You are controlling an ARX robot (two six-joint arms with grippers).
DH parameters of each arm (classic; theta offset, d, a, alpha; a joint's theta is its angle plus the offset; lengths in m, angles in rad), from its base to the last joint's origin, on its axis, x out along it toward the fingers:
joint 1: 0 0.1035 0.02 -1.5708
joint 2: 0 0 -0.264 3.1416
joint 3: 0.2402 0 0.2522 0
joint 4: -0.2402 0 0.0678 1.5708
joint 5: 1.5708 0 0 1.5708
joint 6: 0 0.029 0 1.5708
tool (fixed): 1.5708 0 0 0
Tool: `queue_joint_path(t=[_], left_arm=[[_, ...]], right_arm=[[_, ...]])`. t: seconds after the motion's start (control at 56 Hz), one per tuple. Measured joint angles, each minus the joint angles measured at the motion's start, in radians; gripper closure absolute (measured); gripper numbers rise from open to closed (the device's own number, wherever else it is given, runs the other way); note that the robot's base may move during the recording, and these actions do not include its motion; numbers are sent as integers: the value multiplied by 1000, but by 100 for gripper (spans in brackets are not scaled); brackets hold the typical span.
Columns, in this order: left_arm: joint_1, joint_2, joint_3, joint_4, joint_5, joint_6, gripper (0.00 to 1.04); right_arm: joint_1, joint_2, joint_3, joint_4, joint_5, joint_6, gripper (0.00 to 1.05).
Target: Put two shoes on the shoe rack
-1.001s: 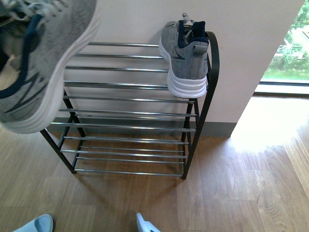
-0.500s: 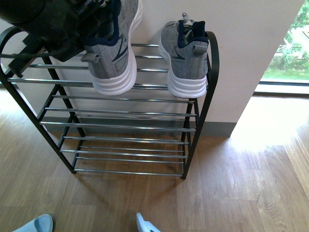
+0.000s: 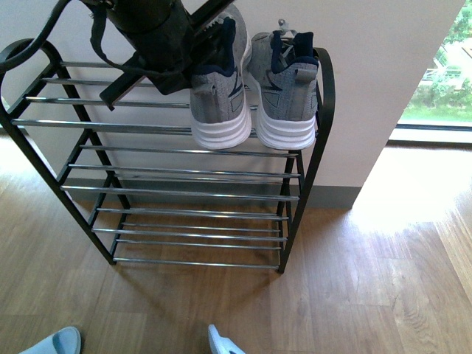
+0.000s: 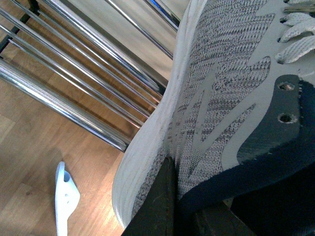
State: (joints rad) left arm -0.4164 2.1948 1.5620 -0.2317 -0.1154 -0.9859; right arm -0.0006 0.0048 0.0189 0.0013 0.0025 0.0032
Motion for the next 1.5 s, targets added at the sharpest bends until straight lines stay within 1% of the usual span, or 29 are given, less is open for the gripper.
queue_joint_path(t=[0.214, 0.232, 0.286, 0.322, 0.34, 0.357, 0.411, 0.447, 0.554, 0.625, 0.643, 0.679, 0.715, 0.768, 0.876, 1.108, 1.251, 1.269, 1.287, 1.305, 1.322, 1.34, 1.358, 1.394, 1.501], left_arm=[[-3, 47, 86, -50, 11, 64, 102], [-4, 47, 86, -48, 12, 68, 99], [-6, 43, 85, -29, 8, 89, 84], [-7, 34, 75, -19, -10, 96, 77], [-8, 21, 61, -8, -19, 98, 72], [-8, 14, 55, -5, -21, 100, 70], [-11, -30, 13, 21, -47, 103, 60], [-14, -80, -32, 49, -66, 107, 51], [-14, -181, -124, 102, -115, 116, 35], [-12, -280, -227, 162, -139, 124, 19], [-12, -314, -265, 183, -166, 135, 13], [-10, -376, -336, 224, -212, 166, 8], [-7, -433, -400, 261, -244, 188, 10], [3, -573, -532, 327, -308, 251, 9], [41, -856, -750, 388, -378, 365, 9], [118, -1255, -1023, 398, -388, 514, 9], [139, -1386, -1084, 404, -409, 570, 9], [143, -1394, -1086, 409, -398, 587, 10], [163, -1411, -1108, 465, -320, 640, 14], [178, -1421, -1127, 509, -261, 667, 18], [190, -1431, -1149, 547, -224, 708, 22], [206, -1444, -1179, 589, -149, 767, 27], [210, -1449, -1189, 599, -131, 784, 29], [226, -1468, -1223, 621, -80, 852, 36], [253, -1511, -1286, 632, -36, 921, 52]], right_arm=[[0, 0, 0, 0, 0, 0, 9], [0, 0, 0, 0, 0, 0, 9], [0, 0, 0, 0, 0, 0, 9], [0, 0, 0, 0, 0, 0, 9], [0, 0, 0, 0, 0, 0, 9], [0, 0, 0, 0, 0, 0, 9], [0, 0, 0, 0, 0, 0, 9], [0, 0, 0, 0, 0, 0, 9], [0, 0, 0, 0, 0, 0, 9], [0, 0, 0, 0, 0, 0, 9], [0, 0, 0, 0, 0, 0, 9], [0, 0, 0, 0, 0, 0, 9], [0, 0, 0, 0, 0, 0, 9], [0, 0, 0, 0, 0, 0, 9], [0, 0, 0, 0, 0, 0, 9], [0, 0, 0, 0, 0, 0, 9], [0, 0, 0, 0, 0, 0, 9], [0, 0, 0, 0, 0, 0, 9], [0, 0, 0, 0, 0, 0, 9], [0, 0, 0, 0, 0, 0, 9], [0, 0, 0, 0, -2, 0, 9], [0, 0, 0, 0, -2, 0, 9], [0, 0, 0, 0, -2, 0, 9], [0, 0, 0, 0, -2, 0, 9], [0, 0, 0, 0, -2, 0, 9]])
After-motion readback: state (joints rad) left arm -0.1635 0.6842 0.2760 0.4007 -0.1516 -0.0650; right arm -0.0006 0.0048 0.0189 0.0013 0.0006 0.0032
